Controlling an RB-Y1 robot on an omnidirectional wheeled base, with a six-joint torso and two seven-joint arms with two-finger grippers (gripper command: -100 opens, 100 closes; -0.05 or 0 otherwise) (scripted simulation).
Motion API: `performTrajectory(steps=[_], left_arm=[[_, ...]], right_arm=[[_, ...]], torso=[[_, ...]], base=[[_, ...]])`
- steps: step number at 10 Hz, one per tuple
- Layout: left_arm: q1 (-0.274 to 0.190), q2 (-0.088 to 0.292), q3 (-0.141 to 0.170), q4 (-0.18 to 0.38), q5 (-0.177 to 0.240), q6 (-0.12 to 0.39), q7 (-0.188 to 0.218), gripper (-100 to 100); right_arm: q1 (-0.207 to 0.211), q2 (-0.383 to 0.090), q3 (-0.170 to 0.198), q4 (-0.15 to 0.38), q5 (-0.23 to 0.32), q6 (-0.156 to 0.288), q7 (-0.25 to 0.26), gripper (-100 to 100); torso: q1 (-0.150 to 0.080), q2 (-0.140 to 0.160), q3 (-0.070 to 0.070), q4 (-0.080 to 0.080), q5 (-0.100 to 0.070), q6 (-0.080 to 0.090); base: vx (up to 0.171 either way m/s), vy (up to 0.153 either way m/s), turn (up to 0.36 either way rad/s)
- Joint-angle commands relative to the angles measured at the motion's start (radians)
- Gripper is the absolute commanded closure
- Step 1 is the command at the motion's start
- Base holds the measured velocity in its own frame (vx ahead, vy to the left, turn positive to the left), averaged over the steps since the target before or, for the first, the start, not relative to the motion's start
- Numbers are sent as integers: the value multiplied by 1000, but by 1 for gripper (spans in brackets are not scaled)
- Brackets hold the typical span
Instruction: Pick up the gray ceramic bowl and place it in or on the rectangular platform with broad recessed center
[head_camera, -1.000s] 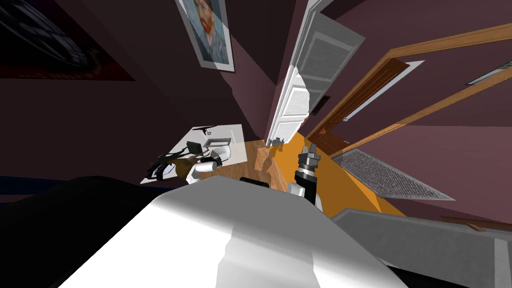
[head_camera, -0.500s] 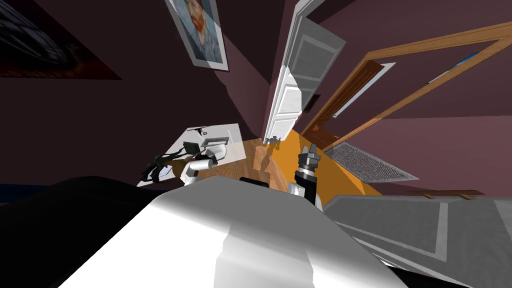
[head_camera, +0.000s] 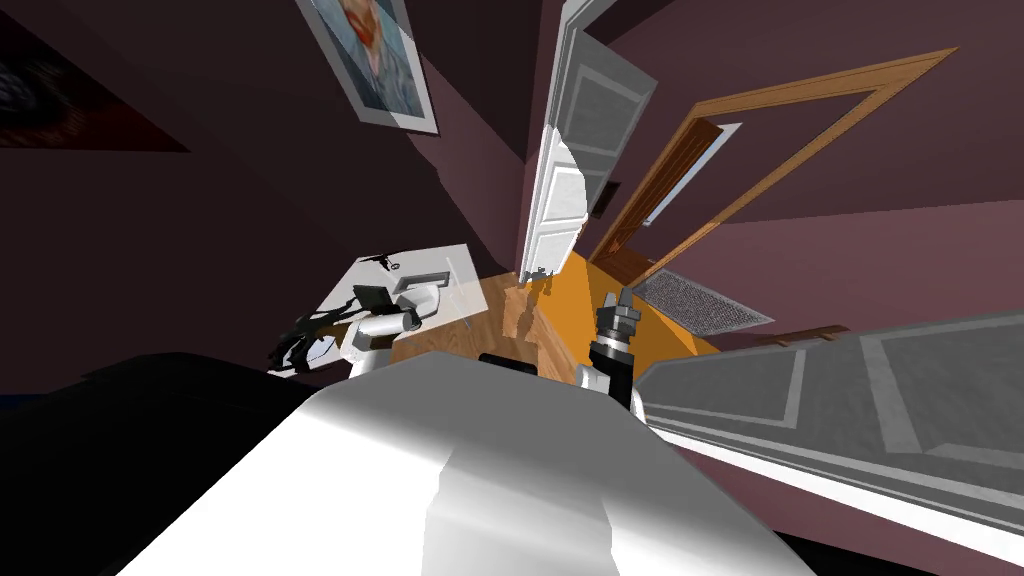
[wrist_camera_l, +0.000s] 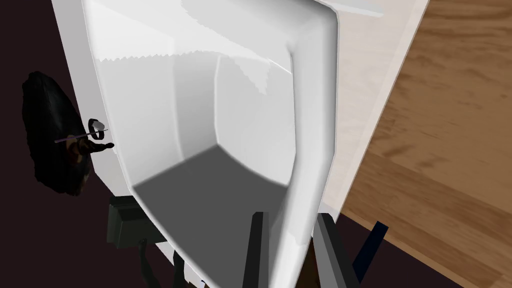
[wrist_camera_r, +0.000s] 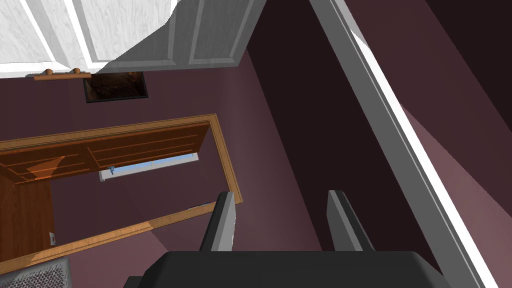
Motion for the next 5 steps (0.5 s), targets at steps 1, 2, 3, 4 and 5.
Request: performTrajectory(steps=[1,2,3,4,5], left_arm=[[-15,12,36,1,-12,26,16,100],[-22,21,57,-1,-14,44,24,100],[-29,30,78,-1,-14,62,32,100],[-36,40,97,-1,-13,79,39,100],[-43,50,115,1,-10,97,47,100]], right_arm=[[0,0,0,0,0,0,0,0],[0,0,0,0,0,0,0,0],[0,0,0,0,0,0,0,0],[0,0,0,0,0,0,0,0],[0,0,0,0,0,0,0,0]], torso=[[0,0,0,0,0,0],[-1,-1,0,0,-1,0],[-1,-1,0,1,-1,1],[-1,-3,-1,1,-2,1],[-1,-4,-1,1,-2,0]], base=[[-120,23,-178],[-113,23,-198],[-79,36,-180],[-64,52,-169],[-58,47,-169]])
